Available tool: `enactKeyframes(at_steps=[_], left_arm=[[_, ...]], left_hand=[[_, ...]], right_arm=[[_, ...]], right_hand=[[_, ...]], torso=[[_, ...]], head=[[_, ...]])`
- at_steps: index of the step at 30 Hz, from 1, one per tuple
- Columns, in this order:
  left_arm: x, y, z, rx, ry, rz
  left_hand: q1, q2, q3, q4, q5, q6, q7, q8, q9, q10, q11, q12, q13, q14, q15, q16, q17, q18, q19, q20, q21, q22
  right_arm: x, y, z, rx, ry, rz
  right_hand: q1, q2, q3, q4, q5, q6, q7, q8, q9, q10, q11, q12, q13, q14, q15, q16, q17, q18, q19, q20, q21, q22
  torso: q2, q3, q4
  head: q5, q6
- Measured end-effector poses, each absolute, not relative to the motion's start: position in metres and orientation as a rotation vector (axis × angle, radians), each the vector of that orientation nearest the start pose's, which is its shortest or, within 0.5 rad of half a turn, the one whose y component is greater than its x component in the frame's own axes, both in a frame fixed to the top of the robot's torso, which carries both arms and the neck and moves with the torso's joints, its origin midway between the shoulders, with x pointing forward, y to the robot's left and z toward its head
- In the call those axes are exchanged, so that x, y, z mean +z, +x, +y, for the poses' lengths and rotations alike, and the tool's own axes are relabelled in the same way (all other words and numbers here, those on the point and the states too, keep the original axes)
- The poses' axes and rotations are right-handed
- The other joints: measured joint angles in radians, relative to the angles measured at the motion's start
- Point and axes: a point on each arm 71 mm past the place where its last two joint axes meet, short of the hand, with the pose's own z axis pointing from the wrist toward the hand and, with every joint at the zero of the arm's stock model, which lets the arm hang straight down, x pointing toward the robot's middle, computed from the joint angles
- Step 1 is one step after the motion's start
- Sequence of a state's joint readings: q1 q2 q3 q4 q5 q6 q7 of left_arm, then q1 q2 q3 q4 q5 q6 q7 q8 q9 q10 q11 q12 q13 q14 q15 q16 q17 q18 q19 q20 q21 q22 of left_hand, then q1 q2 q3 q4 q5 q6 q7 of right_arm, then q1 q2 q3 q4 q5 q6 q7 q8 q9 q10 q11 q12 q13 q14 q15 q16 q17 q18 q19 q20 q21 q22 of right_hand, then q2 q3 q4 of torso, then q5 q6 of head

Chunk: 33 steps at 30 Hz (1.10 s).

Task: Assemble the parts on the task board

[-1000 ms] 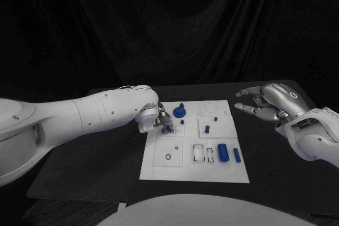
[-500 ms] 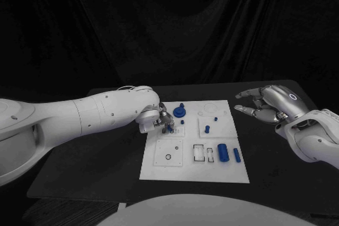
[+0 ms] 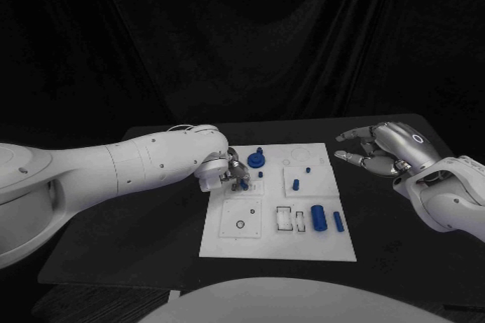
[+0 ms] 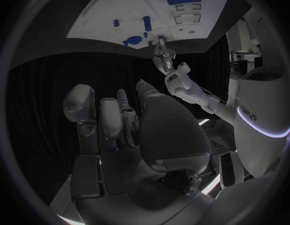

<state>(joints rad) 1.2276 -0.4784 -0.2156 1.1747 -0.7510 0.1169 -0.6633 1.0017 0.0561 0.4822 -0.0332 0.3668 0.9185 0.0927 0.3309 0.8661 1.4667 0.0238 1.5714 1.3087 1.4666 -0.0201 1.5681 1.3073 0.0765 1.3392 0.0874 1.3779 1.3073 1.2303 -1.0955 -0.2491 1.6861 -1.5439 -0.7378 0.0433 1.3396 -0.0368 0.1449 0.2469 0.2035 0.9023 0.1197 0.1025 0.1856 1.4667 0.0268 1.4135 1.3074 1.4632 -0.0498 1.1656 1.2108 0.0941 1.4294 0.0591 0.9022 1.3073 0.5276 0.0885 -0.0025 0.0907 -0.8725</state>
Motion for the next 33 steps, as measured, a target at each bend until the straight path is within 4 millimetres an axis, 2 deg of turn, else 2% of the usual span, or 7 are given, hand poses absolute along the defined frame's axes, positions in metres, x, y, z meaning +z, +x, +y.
enactKeyframes(at_steps=[9,13,15,33], left_arm=[[-0.2958,0.4984,0.1425,-0.28,-0.431,2.578],[-0.2962,0.4988,0.1422,-0.279,-0.433,2.578],[-0.2966,0.4989,0.1421,-0.28,-0.434,2.577],[-0.2988,0.4954,0.1417,-0.293,-0.412,2.577]], left_hand=[[-0.001,0.001,0.006,0.0,-0.003,0.0,0.0,0.0,0.001,0.0,0.0,0.0,0.0,-0.001,-0.001,0.0,0.0,0.0,0.002,0.002,0.004,0.0],[0.0,0.002,0.007,-0.001,-0.008,0.0,0.0,0.0,0.002,0.0,0.0,0.0,0.0,-0.001,-0.001,0.0,0.0,0.0,0.004,0.004,0.004,0.0],[0.0,0.002,0.007,-0.001,-0.008,0.009,-0.009,0.0,0.002,0.0,0.0,0.0,0.0,-0.001,-0.001,0.0,0.0,0.0,0.004,0.004,0.004,0.0],[0.002,0.004,0.008,-0.003,-0.011,0.015,-0.008,-0.002,0.004,-0.003,-0.003,0.0,0.0,-0.001,-0.001,0.0,0.0,0.0,0.007,0.0,0.004,0.0]], right_arm=[[-0.2006,0.4177,-0.271,0.641,-0.209,1.388],[-0.2012,0.4177,-0.2708,0.641,-0.21,1.392],[-0.2014,0.4177,-0.2709,0.641,-0.21,1.393],[-0.2029,0.418,-0.2717,0.635,-0.208,1.406]], right_hand=[[0.0,0.0,0.0,0.0,0.0,0.004,-0.004,0.0,0.0,0.0,0.0,0.0,0.0,0.0,0.0,0.0,0.0,0.0,0.0,0.0,0.0,0.001],[0.0,0.0,0.0,0.0,0.0,0.004,-0.004,0.0,0.0,0.0,0.0,0.0,0.0,0.0,0.0,0.0,0.0,0.0,0.0,0.0,0.0,0.001],[0.0,0.0,0.0,0.0,0.0,0.004,-0.004,0.0,0.0,0.0,0.0,0.0,0.0,0.0,0.0,0.0,0.0,0.0,0.0,0.0,0.0,0.001],[0.0,0.0,0.0,0.0,0.0,0.004,-0.004,0.0,0.0,0.0,0.0,0.0,0.0,0.0,0.0,0.0,-0.001,0.0,0.0,0.0,-0.005,0.001]], torso=[[0.0,0.0002,-0.0005],[0.0,0.0004,-0.0005],[0.0,0.0004,-0.0004],[0.0,0.0004,-0.0003]], head=[[0.005,0.0],[0.005,0.0],[0.005,0.0],[0.004,0.0]])
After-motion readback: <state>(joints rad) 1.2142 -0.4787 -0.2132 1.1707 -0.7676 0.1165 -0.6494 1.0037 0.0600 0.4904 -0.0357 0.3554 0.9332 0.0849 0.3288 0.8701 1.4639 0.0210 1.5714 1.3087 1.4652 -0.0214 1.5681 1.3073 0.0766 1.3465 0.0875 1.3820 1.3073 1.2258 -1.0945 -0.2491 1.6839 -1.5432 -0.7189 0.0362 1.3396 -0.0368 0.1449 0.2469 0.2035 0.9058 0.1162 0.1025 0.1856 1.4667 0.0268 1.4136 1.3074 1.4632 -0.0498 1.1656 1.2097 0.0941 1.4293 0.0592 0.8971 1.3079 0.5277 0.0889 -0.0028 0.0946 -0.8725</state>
